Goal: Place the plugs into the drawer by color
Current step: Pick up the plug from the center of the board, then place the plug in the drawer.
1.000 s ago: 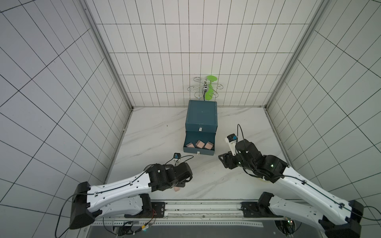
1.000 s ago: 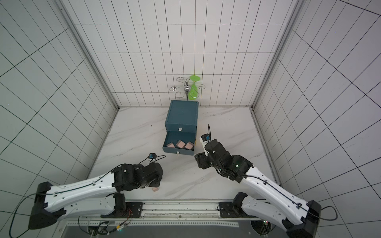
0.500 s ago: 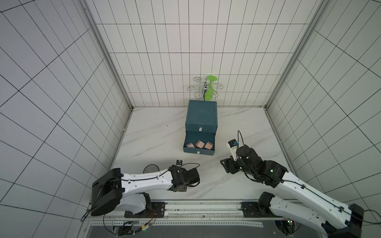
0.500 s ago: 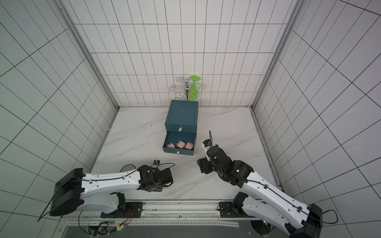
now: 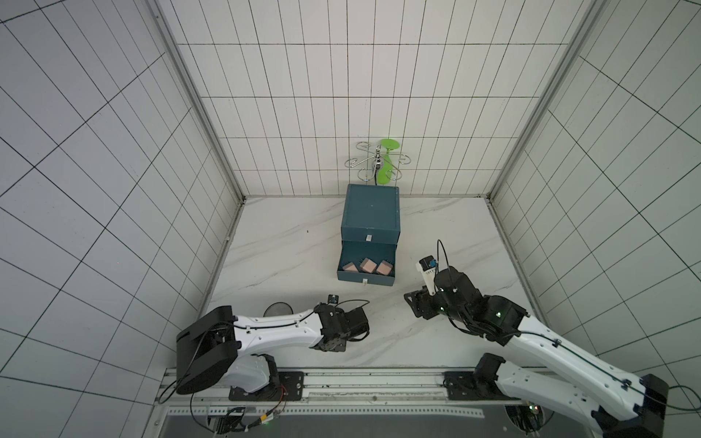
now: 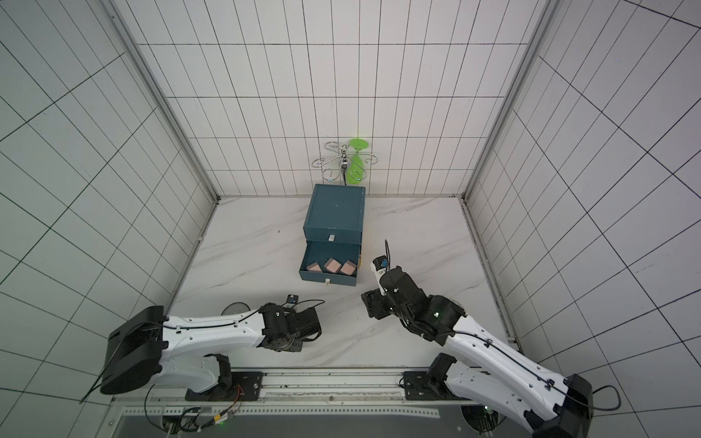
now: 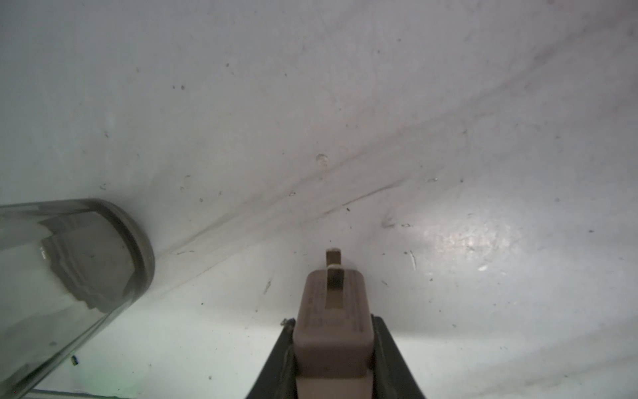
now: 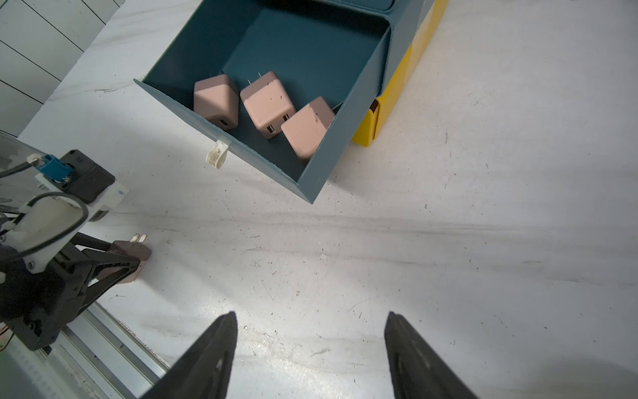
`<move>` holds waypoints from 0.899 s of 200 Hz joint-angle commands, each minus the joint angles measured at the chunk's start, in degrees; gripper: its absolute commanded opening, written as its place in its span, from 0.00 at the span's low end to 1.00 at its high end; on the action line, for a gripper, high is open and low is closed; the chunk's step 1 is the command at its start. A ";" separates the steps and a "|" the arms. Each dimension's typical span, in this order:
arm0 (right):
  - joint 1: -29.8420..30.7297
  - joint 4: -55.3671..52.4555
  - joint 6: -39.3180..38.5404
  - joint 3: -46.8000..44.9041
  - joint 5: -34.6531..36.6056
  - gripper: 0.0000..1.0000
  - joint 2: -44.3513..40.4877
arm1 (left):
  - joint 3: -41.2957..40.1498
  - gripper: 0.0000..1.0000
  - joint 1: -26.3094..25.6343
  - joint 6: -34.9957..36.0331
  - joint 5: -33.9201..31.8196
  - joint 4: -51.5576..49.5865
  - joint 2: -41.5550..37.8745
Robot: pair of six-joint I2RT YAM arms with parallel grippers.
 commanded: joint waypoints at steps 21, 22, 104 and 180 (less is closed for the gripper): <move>-0.37 2.34 -1.24 -2.33 -0.67 0.71 -3.32 | 13.27 0.00 2.15 11.83 3.35 3.37 -9.81; -0.37 2.30 -1.24 -2.35 -0.61 0.71 -3.41 | 14.00 0.00 2.23 12.10 3.41 3.53 -9.98; -0.37 3.90 -1.33 -3.76 0.38 0.72 -6.53 | 27.99 0.00 19.54 24.36 6.04 17.24 -1.14; -0.45 4.16 -1.59 -5.27 2.01 0.73 -8.14 | 35.99 0.00 22.54 30.11 5.42 17.30 14.95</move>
